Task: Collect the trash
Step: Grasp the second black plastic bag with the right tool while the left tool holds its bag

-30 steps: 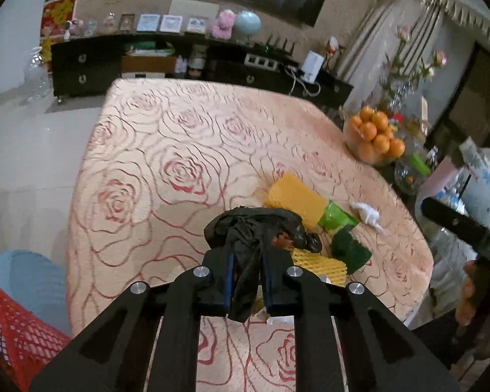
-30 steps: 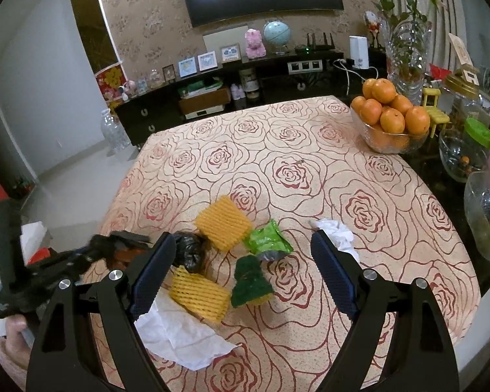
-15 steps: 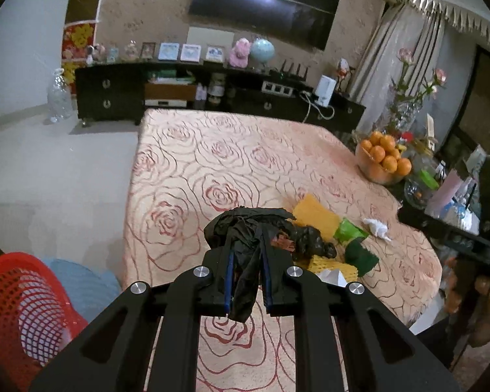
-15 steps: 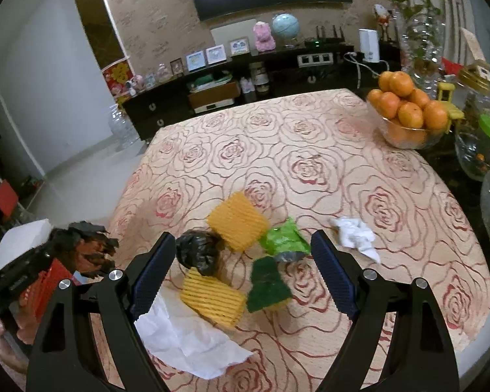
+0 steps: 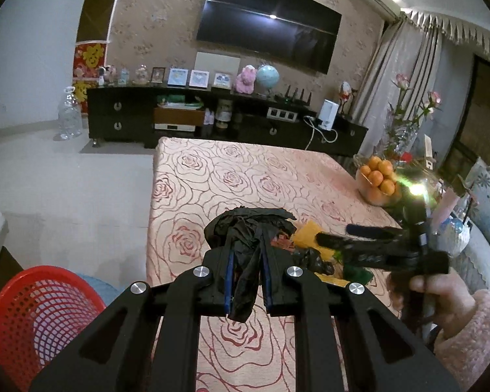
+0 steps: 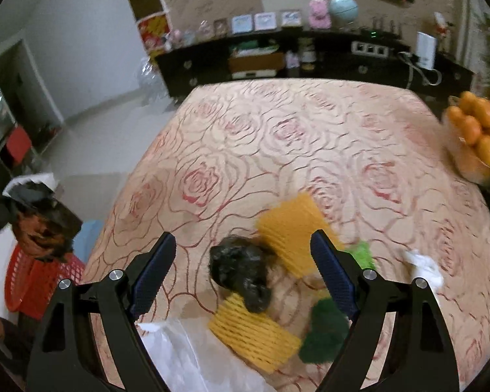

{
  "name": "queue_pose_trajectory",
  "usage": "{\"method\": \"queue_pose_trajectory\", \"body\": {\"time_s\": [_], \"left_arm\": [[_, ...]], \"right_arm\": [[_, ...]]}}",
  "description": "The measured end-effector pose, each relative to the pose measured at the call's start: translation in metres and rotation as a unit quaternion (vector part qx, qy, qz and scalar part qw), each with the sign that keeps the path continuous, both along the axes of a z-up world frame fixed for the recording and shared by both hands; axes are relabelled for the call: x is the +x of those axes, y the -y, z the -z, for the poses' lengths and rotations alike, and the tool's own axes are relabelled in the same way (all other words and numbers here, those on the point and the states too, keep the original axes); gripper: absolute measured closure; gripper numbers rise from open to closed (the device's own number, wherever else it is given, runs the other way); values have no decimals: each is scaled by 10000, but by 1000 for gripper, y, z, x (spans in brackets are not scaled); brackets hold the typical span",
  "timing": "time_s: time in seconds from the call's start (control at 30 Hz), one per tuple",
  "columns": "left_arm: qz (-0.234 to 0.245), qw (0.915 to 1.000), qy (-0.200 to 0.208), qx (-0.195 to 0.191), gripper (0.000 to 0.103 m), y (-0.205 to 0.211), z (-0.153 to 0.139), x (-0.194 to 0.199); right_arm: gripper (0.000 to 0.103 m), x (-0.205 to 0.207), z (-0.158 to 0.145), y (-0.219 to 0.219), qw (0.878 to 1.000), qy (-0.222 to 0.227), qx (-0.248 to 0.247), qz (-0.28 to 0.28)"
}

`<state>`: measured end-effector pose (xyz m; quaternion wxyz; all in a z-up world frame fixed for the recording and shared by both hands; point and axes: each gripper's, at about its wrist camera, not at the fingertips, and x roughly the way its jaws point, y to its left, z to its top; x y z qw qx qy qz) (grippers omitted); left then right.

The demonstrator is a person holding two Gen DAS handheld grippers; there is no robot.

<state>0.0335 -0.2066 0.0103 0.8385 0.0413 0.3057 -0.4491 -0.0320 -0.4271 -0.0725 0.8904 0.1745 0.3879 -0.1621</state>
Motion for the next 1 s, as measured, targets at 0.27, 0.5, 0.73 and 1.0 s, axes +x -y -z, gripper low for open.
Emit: {"method": "queue_pose_trajectory", "body": {"time_s": [0.27, 0.5, 0.73, 1.0], "left_arm": [[-77, 10000, -26, 52, 90, -6, 2, 4], [-100, 9999, 4, 58, 90, -8, 2, 4], [-127, 9999, 68, 42, 90, -13, -2, 7], [-179, 9997, 113, -154, 90, -23, -15, 7]], "right_arm": [[34, 34, 40, -13, 9971, -696, -273, -172], [53, 42, 63, -12, 9950, -988, -100, -85], [65, 39, 63, -14, 9958, -903, -114, -12], [66, 19, 26, -31, 9993, -298, -234, 53]]}}
